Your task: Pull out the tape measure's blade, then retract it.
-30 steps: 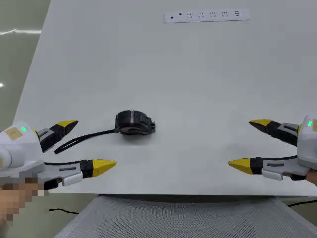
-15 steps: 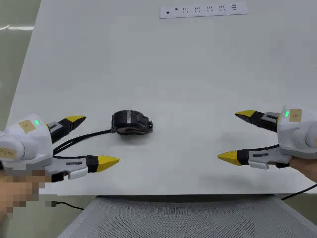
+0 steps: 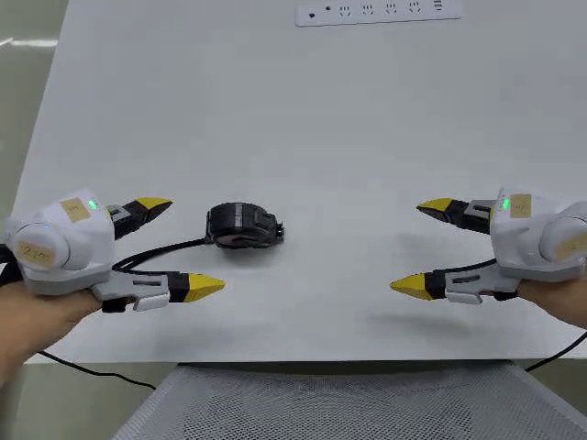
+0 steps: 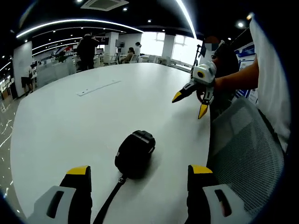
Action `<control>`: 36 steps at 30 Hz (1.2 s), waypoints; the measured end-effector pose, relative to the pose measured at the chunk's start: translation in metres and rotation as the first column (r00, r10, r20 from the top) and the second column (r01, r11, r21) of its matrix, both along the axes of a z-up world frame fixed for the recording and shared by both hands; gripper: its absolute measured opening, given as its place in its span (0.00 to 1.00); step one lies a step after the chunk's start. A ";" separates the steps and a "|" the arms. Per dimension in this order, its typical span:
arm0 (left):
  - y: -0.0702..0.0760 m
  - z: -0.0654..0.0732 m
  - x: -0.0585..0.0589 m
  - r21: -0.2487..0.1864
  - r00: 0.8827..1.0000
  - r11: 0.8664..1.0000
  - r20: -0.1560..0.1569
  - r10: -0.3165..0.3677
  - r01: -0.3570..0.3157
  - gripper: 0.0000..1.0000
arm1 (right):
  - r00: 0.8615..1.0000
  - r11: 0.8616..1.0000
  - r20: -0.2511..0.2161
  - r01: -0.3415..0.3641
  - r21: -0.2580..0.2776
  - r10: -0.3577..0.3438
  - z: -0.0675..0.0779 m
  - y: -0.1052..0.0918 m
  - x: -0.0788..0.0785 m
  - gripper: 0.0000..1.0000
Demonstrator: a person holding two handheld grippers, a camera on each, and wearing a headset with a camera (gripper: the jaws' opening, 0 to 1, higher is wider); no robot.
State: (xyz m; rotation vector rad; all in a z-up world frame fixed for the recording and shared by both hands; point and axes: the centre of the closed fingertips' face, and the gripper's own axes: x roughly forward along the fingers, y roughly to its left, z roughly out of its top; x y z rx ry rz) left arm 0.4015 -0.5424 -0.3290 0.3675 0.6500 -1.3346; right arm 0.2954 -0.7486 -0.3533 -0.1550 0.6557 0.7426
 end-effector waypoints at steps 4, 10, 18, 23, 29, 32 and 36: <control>-0.003 -0.005 0.002 0.017 1.000 1.000 0.008 -0.022 0.022 0.81 | 1.000 1.000 -0.003 -0.014 0.002 0.014 -0.004 0.005 0.004 0.70; -0.007 -0.010 0.004 0.034 0.998 0.997 0.009 -0.065 0.064 0.79 | 0.999 0.999 -0.010 -0.034 -0.011 0.034 -0.008 0.010 0.005 0.69; -0.011 -0.022 0.012 0.058 0.993 0.992 0.012 -0.114 0.113 0.72 | 0.999 0.999 -0.022 -0.048 -0.012 0.048 -0.013 0.013 0.006 0.67; -0.016 -0.027 0.016 0.064 0.990 0.988 0.010 -0.138 0.138 0.66 | 0.999 0.999 -0.026 -0.045 -0.008 0.045 -0.014 0.015 0.008 0.66; -0.022 -0.032 0.015 0.064 0.985 0.983 -0.018 -0.170 0.170 0.54 | 0.999 0.999 -0.027 -0.046 -0.004 0.046 -0.015 0.015 0.009 0.63; -0.024 -0.033 0.015 0.062 0.984 0.982 -0.019 -0.179 0.180 0.51 | 0.998 0.999 -0.033 -0.048 -0.003 0.048 -0.017 0.015 0.010 0.62; -0.028 -0.034 0.016 0.052 0.982 0.981 -0.024 -0.187 0.188 0.45 | 0.998 0.999 -0.038 -0.049 0.000 0.049 -0.017 0.016 0.010 0.61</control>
